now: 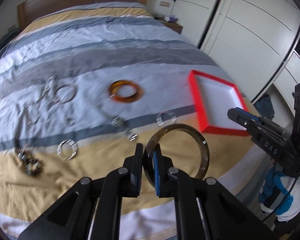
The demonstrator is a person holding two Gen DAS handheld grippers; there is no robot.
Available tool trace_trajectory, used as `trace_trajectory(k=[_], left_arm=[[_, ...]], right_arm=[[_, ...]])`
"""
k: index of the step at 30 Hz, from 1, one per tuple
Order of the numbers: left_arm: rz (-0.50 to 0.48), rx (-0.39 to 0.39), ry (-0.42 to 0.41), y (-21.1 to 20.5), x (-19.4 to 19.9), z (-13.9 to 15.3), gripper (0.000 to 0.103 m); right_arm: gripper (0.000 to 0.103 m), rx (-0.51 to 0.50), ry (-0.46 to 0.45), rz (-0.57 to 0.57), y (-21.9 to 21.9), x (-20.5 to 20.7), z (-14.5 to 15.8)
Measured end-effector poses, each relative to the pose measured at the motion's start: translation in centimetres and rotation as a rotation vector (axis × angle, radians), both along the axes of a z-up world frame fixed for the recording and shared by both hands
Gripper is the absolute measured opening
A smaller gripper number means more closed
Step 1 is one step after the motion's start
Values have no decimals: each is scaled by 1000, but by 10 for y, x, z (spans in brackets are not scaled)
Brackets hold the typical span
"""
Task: Organize jewelry
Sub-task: 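Grasp the dark brown bangle with the left tool while the right tool grasps a silver ring, then carry both items to the red box and open both tools inside it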
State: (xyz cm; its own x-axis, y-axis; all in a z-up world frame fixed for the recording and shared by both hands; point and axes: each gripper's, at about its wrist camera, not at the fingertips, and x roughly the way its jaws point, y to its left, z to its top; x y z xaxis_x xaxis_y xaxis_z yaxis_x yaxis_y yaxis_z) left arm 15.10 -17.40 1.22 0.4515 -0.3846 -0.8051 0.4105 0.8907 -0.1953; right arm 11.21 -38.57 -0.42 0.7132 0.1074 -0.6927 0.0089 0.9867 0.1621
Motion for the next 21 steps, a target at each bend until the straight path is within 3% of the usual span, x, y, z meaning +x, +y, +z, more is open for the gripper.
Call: trace_trajectory(k=[5, 11, 17, 21], left_arm=[[-93, -10, -20, -84, 20, 6, 9], [-171, 40, -14, -178, 48, -28, 9], [-182, 117, 38, -217, 66, -82, 9], [-194, 153, 19, -227, 64, -96, 9]], right_arm=[[20, -48, 10, -101, -69, 1, 2], [20, -69, 76, -168, -128, 16, -37], [20, -102, 155, -163, -143, 32, -81], [20, -170, 178, -129, -136, 36, -94]])
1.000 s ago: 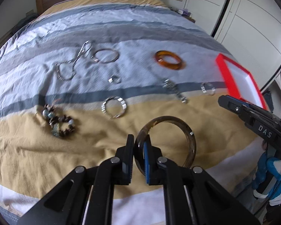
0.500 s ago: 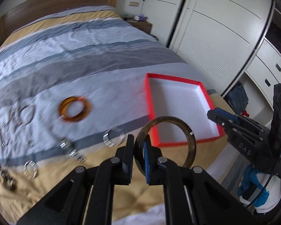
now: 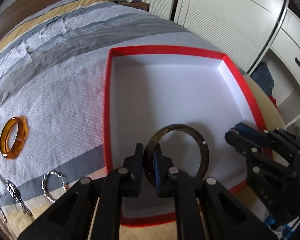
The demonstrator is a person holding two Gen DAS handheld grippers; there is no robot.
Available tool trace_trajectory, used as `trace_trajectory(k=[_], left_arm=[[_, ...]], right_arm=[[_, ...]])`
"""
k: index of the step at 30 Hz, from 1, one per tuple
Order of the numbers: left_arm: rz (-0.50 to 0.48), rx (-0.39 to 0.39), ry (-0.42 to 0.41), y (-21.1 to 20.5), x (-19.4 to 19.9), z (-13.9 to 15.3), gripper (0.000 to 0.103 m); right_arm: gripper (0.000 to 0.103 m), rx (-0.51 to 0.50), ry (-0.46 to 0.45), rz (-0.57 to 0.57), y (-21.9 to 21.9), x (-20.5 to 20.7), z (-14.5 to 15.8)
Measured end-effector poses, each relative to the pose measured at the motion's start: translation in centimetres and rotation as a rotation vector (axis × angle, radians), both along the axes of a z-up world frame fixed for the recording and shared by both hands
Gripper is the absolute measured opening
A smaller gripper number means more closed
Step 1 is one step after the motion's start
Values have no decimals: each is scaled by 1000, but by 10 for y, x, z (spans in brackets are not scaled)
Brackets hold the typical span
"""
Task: Organize jewelry
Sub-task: 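Carry both items to the red box and open both tools inside it, then grasp a twisted silver bracelet with the left tool while the right tool grasps another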
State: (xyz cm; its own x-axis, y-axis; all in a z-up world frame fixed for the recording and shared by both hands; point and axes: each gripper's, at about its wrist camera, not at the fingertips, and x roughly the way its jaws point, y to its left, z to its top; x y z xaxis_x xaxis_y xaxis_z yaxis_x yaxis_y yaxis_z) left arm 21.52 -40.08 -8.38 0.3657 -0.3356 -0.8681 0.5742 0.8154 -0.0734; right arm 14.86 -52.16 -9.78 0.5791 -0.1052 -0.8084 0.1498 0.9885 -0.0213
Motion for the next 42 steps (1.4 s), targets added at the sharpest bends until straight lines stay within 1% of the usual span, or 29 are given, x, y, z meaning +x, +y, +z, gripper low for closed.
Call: trace_trajectory(k=[2, 3, 5, 7, 11, 14, 18, 20, 25, 29, 31, 38, 42], left_arm=[[-2, 11, -27, -1, -4, 0, 10], [0, 5, -26, 0, -5, 0, 11], [-2, -14, -13, 3, -6, 3, 11], [4, -16, -26, 9, -9, 10, 12], [27, -45, -60, 30, -23, 36, 13], [50, -69, -86, 51, -42, 61, 13], [68, -60, -104, 85, -77, 93, 13], [79, -45, -121, 104, -92, 107, 14], [137, -28, -178, 170, -126, 142, 14], [200, -25, -216, 229, -147, 163, 14], [237, -32, -229, 259, -155, 172, 14], [362, -46, -311, 357, -185, 209, 14], [412, -62, -345, 398, -203, 223, 14]], right_arm=[[22, -22, 5, 1, 1, 0, -2], [23, -30, 8, -1, 2, 0, -2], [31, -46, 11, -8, 2, -2, 0], [39, -54, 6, -16, 3, -7, 8], [40, -58, -23, -31, 9, -23, 35], [40, -38, -54, -41, 20, -42, 60], [40, 6, -100, -41, 48, -73, 94], [40, 30, -121, -30, 68, -89, 110], [40, 81, -167, 8, 122, -125, 142], [40, 89, -198, 50, 164, -147, 165], [40, 92, -217, 68, 182, -156, 176], [40, 96, -267, 123, 238, -188, 209], [40, 87, -283, 147, 261, -206, 222]])
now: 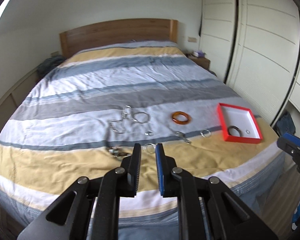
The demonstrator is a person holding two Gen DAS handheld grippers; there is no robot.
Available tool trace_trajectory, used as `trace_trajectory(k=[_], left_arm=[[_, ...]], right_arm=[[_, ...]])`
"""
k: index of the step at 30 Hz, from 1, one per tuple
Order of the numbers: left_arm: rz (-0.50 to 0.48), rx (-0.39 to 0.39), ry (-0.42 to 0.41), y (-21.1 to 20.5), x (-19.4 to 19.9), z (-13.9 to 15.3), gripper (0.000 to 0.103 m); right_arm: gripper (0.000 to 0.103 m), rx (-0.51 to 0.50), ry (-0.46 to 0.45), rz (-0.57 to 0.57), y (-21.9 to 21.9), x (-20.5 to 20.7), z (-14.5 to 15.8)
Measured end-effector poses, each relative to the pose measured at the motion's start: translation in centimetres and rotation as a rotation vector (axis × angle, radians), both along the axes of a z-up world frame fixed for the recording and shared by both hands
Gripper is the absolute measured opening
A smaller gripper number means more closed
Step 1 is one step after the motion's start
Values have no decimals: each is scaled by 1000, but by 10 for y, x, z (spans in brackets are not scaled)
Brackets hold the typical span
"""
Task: Organize jewelry
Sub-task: 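Grasp a twisted silver bracelet with the left tool while the right tool grasps another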
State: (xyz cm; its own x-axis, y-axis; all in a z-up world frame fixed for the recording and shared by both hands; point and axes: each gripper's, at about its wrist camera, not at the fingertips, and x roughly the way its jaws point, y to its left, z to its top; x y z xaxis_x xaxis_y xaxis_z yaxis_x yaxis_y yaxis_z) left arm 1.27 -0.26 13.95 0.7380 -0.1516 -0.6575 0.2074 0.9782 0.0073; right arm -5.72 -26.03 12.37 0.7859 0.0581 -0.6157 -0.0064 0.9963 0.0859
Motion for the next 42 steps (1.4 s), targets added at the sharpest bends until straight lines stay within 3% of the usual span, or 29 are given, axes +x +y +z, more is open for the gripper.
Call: trace_trajectory(k=[5, 10, 21, 29, 35, 42], left_arm=[[40, -8, -26, 38, -14, 8, 14], [68, -17, -9, 52, -4, -2, 14], [26, -48, 163, 10, 85, -102, 14], [53, -60, 288, -15, 158, -175, 14], [51, -73, 342, -25, 189, -206, 14], [43, -81, 393, -29, 198, -230, 14]], right_arm=[[40, -2, -19, 26, 14, -4, 10], [39, -1, -1, 52, 20, 15, 1], [34, 23, 159, 77, -1, 111, -89], [34, 53, 242, 115, -13, 195, -153], [34, 74, 283, 111, -26, 241, -188], [35, 85, 322, 115, -31, 264, -215]])
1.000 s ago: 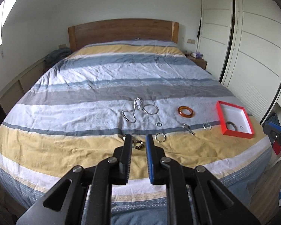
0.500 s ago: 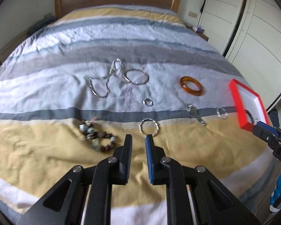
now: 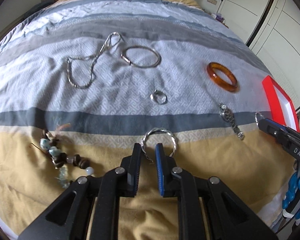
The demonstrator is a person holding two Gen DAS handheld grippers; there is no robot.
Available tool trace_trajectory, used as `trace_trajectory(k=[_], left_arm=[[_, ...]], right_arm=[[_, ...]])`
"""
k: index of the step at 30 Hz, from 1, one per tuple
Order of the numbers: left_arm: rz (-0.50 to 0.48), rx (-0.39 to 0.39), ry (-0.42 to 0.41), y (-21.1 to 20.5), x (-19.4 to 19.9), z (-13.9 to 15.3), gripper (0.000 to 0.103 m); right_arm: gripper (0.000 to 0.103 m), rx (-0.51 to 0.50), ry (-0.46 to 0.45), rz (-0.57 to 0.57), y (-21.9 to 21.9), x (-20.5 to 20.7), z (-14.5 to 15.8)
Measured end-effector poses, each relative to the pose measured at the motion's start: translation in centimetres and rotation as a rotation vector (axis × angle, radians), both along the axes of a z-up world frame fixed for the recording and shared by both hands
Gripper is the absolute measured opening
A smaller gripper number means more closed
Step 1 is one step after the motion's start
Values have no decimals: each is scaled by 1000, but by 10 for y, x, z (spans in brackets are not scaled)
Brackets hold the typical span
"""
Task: Organize jewelry
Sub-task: 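Grasp a twisted silver bracelet with the left tool while the right tool grasps another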
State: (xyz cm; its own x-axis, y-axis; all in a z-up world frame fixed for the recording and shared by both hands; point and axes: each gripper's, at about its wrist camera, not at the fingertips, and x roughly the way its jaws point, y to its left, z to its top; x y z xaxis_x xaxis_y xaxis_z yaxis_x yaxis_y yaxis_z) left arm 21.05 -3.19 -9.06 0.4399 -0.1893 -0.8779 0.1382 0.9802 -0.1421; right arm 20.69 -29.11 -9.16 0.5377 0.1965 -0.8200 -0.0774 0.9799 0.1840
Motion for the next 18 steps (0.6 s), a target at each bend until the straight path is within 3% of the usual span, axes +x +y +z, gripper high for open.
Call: trace_trajectory(k=[13, 15, 17, 18], left_arm=[[11, -24, 37, -3, 13, -18, 13], [13, -36, 34, -2, 15, -19, 11], [12, -29, 23, -3, 14, -18, 9], [8, -16, 16, -4, 13, -17, 7]], right_arm=[[34, 11, 46, -26, -3, 23, -33], [29, 13, 39, -24, -3, 24, -34], [10, 15, 32, -28, -5, 23, -35], [7, 20, 31, -32, -6, 23, -35]])
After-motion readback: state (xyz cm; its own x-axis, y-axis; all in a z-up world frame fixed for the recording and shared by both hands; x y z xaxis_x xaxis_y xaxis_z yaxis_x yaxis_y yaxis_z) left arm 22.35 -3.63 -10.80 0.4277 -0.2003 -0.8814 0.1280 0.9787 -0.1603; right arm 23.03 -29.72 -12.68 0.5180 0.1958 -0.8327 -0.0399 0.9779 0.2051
